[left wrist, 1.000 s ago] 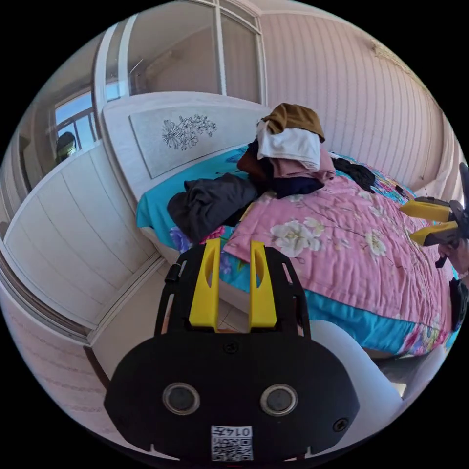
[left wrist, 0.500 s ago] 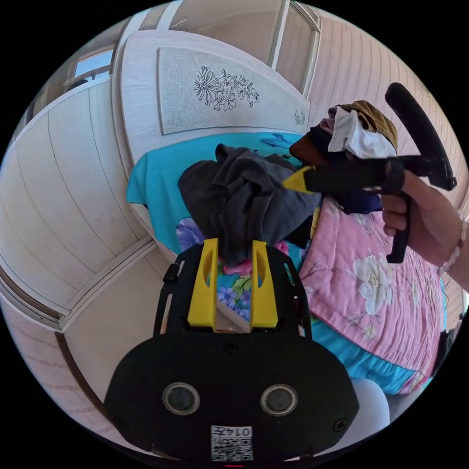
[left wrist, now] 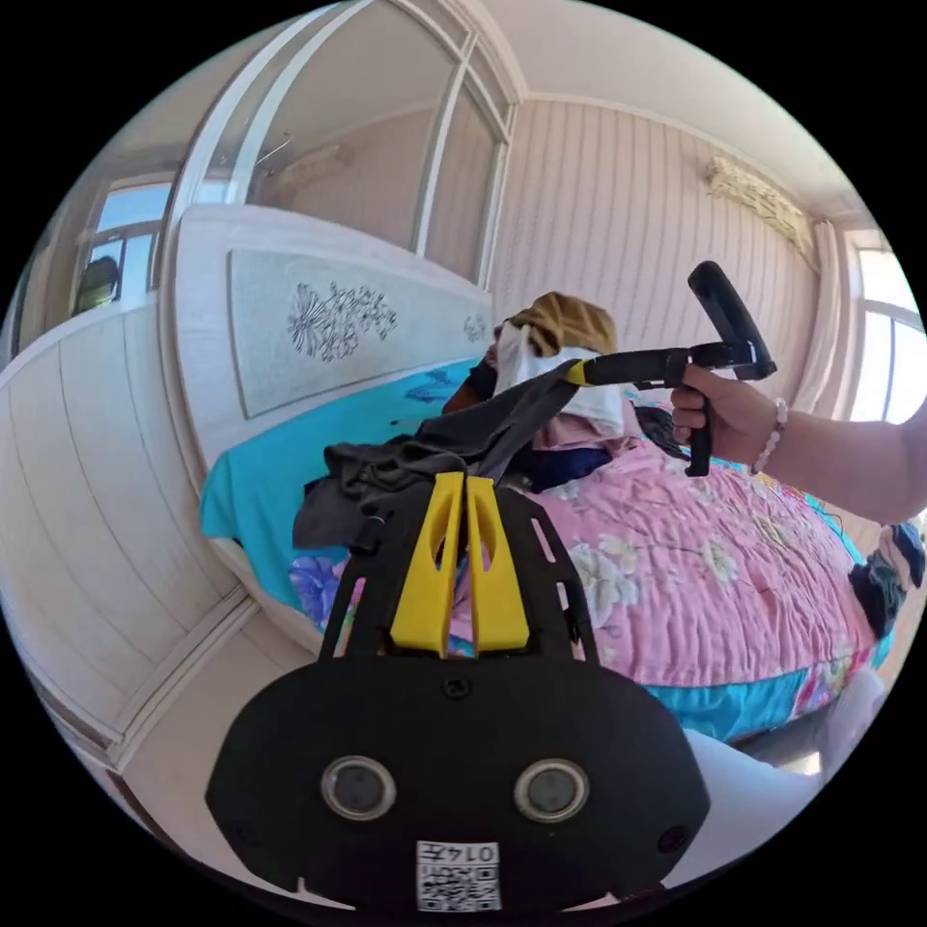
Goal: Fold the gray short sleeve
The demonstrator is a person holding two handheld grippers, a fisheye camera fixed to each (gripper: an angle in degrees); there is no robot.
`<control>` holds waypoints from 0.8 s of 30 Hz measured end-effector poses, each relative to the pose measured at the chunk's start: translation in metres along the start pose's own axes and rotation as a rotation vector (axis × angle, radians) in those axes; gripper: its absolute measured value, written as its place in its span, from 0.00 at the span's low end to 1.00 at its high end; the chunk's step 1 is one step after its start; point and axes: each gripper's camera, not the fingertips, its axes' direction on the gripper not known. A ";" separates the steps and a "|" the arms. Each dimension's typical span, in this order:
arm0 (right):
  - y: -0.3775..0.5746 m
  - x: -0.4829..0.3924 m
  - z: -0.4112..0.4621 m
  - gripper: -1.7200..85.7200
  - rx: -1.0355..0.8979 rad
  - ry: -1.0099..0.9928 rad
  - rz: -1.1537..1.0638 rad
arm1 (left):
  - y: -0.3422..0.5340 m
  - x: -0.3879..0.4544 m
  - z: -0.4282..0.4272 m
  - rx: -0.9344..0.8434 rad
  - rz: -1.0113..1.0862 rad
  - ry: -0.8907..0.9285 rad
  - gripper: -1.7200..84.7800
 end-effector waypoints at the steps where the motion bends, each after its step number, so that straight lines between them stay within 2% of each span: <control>1: 0.008 0.004 -0.022 0.01 0.023 0.008 0.013 | -0.005 0.008 -0.009 0.020 0.014 0.020 0.01; 3: 0.044 0.017 -0.106 0.01 0.108 0.055 0.065 | -0.028 0.038 -0.037 0.092 0.050 0.112 0.01; 8: 0.105 0.032 -0.254 0.01 0.168 0.086 0.138 | -0.087 0.082 -0.081 0.204 0.047 0.326 0.01; 10: 0.123 0.029 -0.307 0.01 0.194 0.137 0.123 | -0.107 0.103 -0.089 0.212 0.091 0.353 0.01; 12: 0.152 0.030 -0.367 0.01 0.202 0.279 0.137 | -0.126 0.129 -0.087 0.194 0.102 0.399 0.01; 15: 0.203 0.038 -0.438 0.01 0.271 0.378 0.230 | -0.142 0.160 -0.085 0.209 0.064 0.516 0.01; 17: 0.238 0.040 -0.479 0.01 0.319 0.432 0.292 | -0.152 0.184 -0.085 0.220 0.087 0.529 0.01; 19: 0.274 0.038 -0.516 0.02 0.354 0.499 0.342 | -0.164 0.212 -0.085 0.219 0.122 0.619 0.01; 22: 0.331 0.030 -0.564 0.02 0.369 0.632 0.431 | -0.172 0.274 -0.089 0.220 0.256 0.785 0.01; 24: 0.383 0.033 -0.582 0.02 0.293 0.729 0.576 | -0.150 0.335 -0.080 0.115 0.361 0.940 0.01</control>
